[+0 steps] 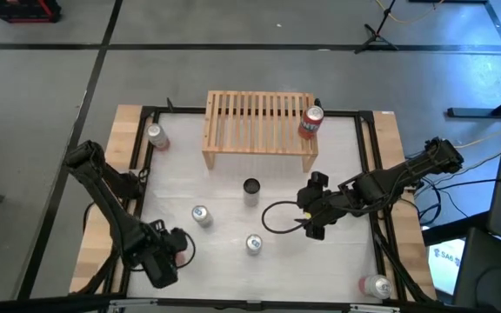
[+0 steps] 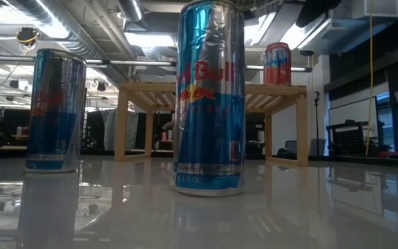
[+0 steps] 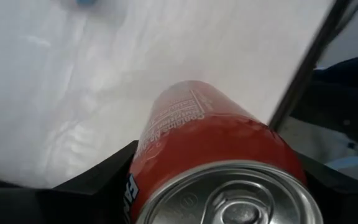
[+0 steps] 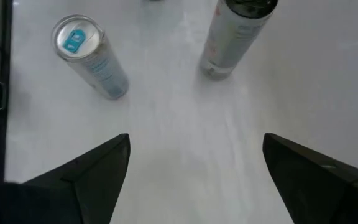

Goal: Place canned beverage on shelf
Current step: Put the red soda can aligned with the other red soda can on the shelf

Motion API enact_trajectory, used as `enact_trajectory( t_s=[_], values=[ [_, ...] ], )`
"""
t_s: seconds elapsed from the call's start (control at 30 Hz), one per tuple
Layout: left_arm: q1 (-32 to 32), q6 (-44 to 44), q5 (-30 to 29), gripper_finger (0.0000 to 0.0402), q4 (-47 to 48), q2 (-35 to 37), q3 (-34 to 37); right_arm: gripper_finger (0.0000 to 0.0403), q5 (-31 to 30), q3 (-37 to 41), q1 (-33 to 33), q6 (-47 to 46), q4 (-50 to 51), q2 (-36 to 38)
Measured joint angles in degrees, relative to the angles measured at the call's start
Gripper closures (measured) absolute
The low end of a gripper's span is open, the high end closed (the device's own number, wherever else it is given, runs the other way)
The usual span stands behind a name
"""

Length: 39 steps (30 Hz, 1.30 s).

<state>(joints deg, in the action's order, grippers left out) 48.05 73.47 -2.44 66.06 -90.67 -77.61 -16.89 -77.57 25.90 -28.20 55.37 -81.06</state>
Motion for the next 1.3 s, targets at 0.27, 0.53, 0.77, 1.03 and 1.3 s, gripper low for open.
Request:
enact_trajectory(
  t_s=[0.27, 0.53, 0.77, 1.03, 1.3],
  values=[
    [-7.09, -8.78, -3.07, 0.0124, 8.81, 0.04, -13.95, 0.0047, 1.72, -0.17, 1.39, -1.20, -2.99, 2.13],
    [-14.24, -17.99, -7.90, 0.0124, 9.95, 0.10, -25.62, 0.0047, -0.56, -0.17, 6.26, -4.81, -2.95, 3.00],
    [-22.34, -29.92, -10.98, 0.0124, 8.46, 0.08, -30.87, 0.0047, -4.65, -0.17, 11.40, -10.65, -2.69, 3.00],
    [-30.08, -45.57, -8.05, 0.0124, -8.50, -3.48, -31.36, 0.0047, -8.95, -0.17, 17.48, -20.56, -0.50, 3.00],
    [-34.62, -51.51, -5.90, 0.0124, -14.57, -11.30, -31.33, 0.0047, -10.05, -0.17, 23.31, -32.32, 4.68, 3.00]
  ],
)
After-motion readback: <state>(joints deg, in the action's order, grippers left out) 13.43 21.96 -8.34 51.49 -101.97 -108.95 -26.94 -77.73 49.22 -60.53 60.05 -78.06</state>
